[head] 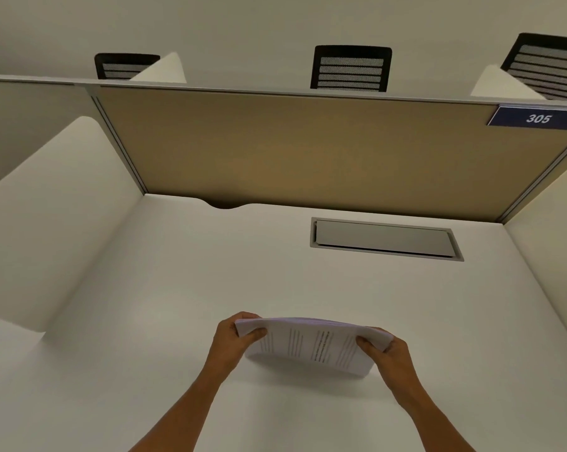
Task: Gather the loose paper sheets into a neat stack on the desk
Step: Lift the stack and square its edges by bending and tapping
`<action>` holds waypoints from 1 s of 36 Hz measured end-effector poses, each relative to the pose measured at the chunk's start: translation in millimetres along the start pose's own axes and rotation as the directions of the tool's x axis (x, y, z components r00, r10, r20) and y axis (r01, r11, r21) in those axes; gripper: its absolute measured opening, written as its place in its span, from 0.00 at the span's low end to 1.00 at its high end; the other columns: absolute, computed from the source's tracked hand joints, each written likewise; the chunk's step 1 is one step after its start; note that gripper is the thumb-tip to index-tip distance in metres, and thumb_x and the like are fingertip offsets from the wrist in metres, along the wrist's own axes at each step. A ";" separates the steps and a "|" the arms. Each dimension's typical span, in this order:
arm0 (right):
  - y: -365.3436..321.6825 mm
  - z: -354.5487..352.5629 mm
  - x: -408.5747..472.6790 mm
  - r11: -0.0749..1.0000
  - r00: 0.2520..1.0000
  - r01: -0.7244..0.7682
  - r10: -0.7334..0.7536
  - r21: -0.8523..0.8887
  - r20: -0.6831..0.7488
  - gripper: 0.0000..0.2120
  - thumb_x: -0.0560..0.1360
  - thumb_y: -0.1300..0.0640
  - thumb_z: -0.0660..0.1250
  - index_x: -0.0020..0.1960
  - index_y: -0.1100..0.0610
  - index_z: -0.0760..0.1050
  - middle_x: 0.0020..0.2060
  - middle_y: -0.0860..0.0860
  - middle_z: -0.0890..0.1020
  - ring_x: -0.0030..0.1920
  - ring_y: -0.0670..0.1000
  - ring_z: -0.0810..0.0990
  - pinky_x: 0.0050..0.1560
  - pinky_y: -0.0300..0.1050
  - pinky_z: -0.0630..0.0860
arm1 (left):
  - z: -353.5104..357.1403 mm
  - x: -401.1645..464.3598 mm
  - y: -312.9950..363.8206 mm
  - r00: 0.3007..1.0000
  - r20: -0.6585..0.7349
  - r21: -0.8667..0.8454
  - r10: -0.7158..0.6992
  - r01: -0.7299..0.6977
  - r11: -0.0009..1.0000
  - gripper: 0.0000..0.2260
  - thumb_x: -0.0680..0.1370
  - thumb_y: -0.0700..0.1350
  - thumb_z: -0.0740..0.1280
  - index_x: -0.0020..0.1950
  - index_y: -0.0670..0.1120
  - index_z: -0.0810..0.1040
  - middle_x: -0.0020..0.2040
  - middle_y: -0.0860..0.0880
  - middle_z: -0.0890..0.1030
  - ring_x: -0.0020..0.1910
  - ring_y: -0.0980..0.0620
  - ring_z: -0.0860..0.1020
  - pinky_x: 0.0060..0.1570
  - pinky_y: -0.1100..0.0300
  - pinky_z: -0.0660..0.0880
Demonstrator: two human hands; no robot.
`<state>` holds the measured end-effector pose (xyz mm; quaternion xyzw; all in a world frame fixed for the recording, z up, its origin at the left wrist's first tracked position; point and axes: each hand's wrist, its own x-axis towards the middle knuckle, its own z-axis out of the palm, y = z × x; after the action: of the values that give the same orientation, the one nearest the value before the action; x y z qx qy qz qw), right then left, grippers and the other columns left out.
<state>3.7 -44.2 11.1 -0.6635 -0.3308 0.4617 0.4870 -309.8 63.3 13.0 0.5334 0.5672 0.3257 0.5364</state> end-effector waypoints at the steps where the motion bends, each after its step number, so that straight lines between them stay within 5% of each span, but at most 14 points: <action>1: 2.6 0.3 -0.7 1.000 1.000 -0.014 0.014 0.002 -0.002 0.11 0.75 0.63 0.73 0.49 0.47 0.86 0.45 0.46 0.88 0.45 0.42 0.86 0.41 0.31 0.79 | 0.2 -1.0 -3.1 1.000 0.016 -0.003 -0.014 0.014 1.000 0.12 0.71 0.39 0.78 0.48 0.54 0.84 0.46 0.53 0.87 0.45 0.60 0.83 0.40 0.65 0.80; 12: 0.7 1.9 -1.0 1.000 0.999 -0.030 0.030 -0.001 -0.019 0.12 0.77 0.63 0.71 0.50 0.47 0.86 0.44 0.48 0.89 0.45 0.44 0.87 0.40 0.32 0.80 | 1.3 0.1 -6.9 0.998 -0.038 0.039 -0.040 0.041 0.998 0.13 0.74 0.37 0.74 0.45 0.57 0.84 0.39 0.55 0.87 0.42 0.54 0.85 0.36 0.66 0.80; 16: 0.9 0.4 1.2 1.000 0.999 -0.024 0.024 -0.004 -0.031 0.11 0.77 0.63 0.71 0.49 0.47 0.86 0.44 0.48 0.89 0.45 0.44 0.87 0.40 0.35 0.81 | -1.2 -0.1 -4.7 1.000 -0.017 0.033 -0.019 0.020 0.999 0.16 0.73 0.35 0.74 0.41 0.59 0.85 0.41 0.56 0.87 0.41 0.59 0.84 0.37 0.69 0.79; 25: 13.6 1.1 4.1 0.993 0.994 -0.112 0.112 -0.031 -0.001 0.08 0.77 0.60 0.71 0.52 0.48 0.84 0.44 0.47 0.89 0.45 0.45 0.87 0.38 0.34 0.80 | 3.9 -4.5 -16.3 0.998 0.008 0.053 -0.055 0.054 0.997 0.17 0.77 0.37 0.71 0.46 0.62 0.81 0.43 0.64 0.86 0.44 0.65 0.83 0.42 0.69 0.78; 36: 25.5 -5.1 0.0 0.987 0.987 -0.158 0.157 -0.041 -0.022 0.07 0.76 0.61 0.72 0.50 0.51 0.84 0.42 0.46 0.89 0.43 0.43 0.87 0.40 0.35 0.79 | 11.8 -4.9 -18.0 0.996 0.012 0.058 -0.087 0.086 0.995 0.12 0.77 0.36 0.70 0.53 0.53 0.81 0.44 0.58 0.85 0.46 0.59 0.83 0.40 0.71 0.78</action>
<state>8.2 -53.7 -12.7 -0.7020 -0.2824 0.4856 0.4378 -303.8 52.3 -5.2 0.5259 0.5951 0.2815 0.5386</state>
